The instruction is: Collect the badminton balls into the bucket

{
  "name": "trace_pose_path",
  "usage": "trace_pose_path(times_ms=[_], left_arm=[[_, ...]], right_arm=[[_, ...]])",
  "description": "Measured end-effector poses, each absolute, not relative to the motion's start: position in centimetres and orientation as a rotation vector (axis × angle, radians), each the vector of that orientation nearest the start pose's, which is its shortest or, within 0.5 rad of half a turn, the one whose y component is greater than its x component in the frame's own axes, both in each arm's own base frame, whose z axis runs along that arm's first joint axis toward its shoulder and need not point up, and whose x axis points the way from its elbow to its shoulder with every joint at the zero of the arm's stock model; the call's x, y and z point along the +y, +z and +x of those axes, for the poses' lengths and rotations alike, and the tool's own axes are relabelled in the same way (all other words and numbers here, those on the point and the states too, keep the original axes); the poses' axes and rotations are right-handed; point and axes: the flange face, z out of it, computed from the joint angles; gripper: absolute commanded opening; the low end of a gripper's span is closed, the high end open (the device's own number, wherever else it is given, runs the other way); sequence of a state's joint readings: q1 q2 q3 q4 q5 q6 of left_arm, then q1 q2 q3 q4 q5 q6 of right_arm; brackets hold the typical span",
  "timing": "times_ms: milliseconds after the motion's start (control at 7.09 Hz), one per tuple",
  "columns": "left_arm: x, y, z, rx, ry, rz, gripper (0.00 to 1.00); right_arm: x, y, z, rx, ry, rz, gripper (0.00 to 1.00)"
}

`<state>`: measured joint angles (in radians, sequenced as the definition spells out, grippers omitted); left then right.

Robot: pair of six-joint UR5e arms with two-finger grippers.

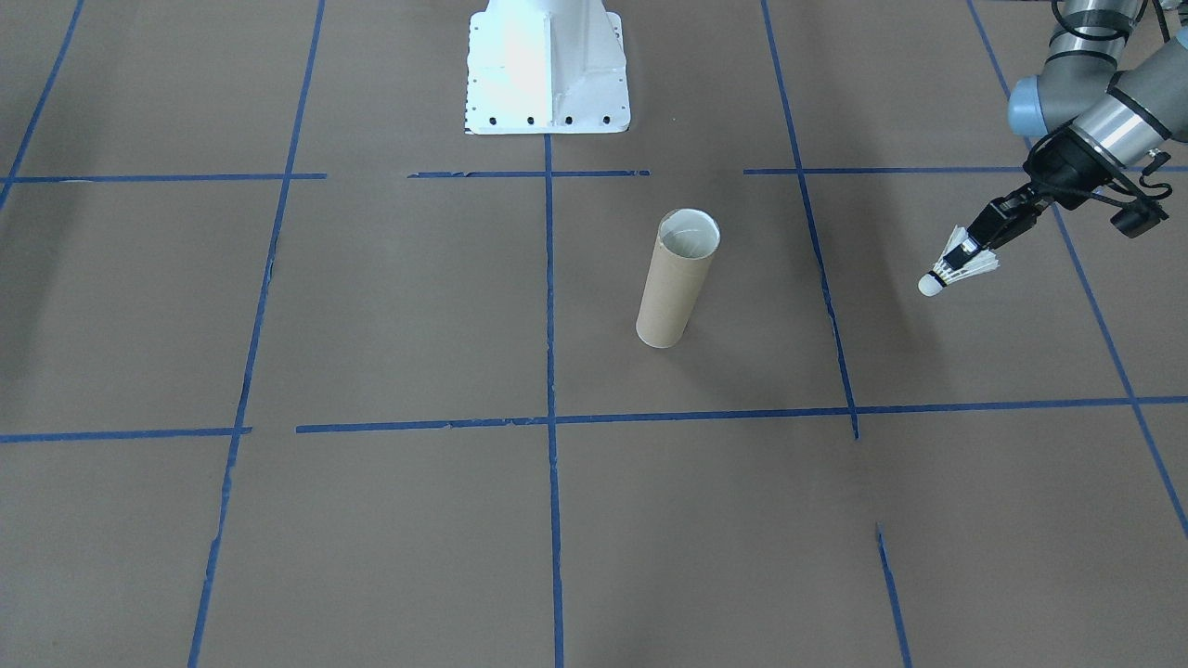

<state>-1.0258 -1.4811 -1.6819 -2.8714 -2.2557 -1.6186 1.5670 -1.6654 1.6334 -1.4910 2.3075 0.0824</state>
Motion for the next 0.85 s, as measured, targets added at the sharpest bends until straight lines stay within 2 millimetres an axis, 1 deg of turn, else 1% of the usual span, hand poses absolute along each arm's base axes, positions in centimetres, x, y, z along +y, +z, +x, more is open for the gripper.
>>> trace_pose_path(times_ms=[141, 282, 705, 846], left_arm=[[-42.5, 46.8, 17.0, 1.368, -0.413, 0.109, 0.0], [-42.3, 44.0, 16.6, 1.35, -0.383, 0.13, 0.0], [-41.4, 37.3, 15.9, 1.326, -0.329, 0.167, 0.0], [-41.8, 35.0, 16.1, 1.298, -0.303, 0.179, 0.0]], right_arm=[[-45.5, 66.7, 6.5, -0.738, 0.058, 0.014, 1.0], [-45.5, 66.7, 6.5, -0.738, 0.058, 0.014, 1.0], [-45.5, 66.7, 6.5, -0.739, 0.057, 0.014, 1.0], [-45.5, 66.7, 6.4, -0.739, 0.056, 0.014, 1.0]])
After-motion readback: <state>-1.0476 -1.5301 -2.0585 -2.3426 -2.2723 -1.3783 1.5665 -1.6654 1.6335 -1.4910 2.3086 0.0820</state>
